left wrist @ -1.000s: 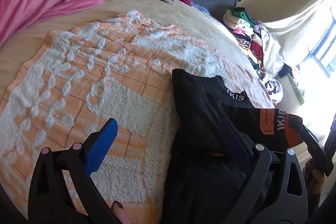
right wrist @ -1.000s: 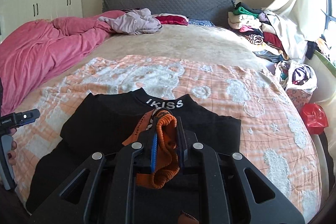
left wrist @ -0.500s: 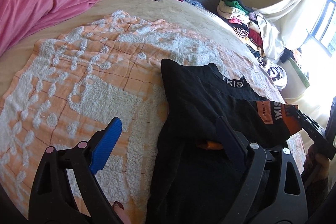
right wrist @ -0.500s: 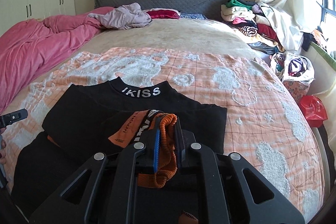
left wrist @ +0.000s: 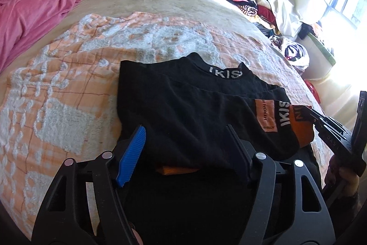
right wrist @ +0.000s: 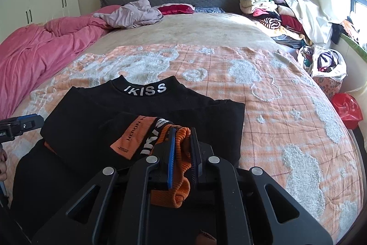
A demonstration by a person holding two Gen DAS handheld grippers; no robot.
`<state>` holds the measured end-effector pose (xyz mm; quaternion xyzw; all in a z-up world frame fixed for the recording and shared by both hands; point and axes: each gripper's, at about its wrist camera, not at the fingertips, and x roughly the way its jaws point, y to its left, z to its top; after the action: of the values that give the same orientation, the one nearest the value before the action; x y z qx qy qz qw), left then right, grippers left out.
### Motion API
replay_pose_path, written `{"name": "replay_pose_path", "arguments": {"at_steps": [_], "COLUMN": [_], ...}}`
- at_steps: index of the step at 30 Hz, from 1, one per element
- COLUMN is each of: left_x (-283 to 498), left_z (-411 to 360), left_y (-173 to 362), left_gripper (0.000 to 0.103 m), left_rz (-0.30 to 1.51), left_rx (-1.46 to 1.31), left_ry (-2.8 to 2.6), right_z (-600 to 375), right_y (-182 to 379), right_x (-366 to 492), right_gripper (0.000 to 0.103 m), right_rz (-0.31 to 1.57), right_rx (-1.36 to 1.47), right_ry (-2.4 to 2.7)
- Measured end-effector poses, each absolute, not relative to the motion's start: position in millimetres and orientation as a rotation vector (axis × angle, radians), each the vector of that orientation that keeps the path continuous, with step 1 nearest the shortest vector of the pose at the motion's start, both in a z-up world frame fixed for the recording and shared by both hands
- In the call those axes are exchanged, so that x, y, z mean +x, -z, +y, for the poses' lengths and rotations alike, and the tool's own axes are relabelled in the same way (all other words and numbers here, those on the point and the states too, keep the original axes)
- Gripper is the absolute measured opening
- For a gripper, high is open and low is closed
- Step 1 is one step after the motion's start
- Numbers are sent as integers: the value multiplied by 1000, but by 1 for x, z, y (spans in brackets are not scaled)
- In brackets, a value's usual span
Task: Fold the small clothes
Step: 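Lay the orange cuff onto the shirt body with the right tool and open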
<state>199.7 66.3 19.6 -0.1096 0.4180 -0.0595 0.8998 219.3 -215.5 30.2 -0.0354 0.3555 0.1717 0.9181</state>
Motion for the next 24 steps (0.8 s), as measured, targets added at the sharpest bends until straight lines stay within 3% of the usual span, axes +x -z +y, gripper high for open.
{"name": "replay_pose_path", "arguments": {"at_steps": [8,13,24], "left_x": [228,239,233], "left_z": [39,42,33], "left_y": [-7,24,24], "left_gripper": [54,52,52], "left_rz": [928,1025,1018], "left_rx": [-168,-142,-97], "left_ry": [124,85,93], "right_z": [-224,-232,-199], "right_y": [-35,-38,-34], "right_x": [219,219,210], "right_gripper": [11,5,5], "right_rz": [727,709,743], "right_rx": [-49,-58,-108], "right_ry": [-344,-284,-405]}}
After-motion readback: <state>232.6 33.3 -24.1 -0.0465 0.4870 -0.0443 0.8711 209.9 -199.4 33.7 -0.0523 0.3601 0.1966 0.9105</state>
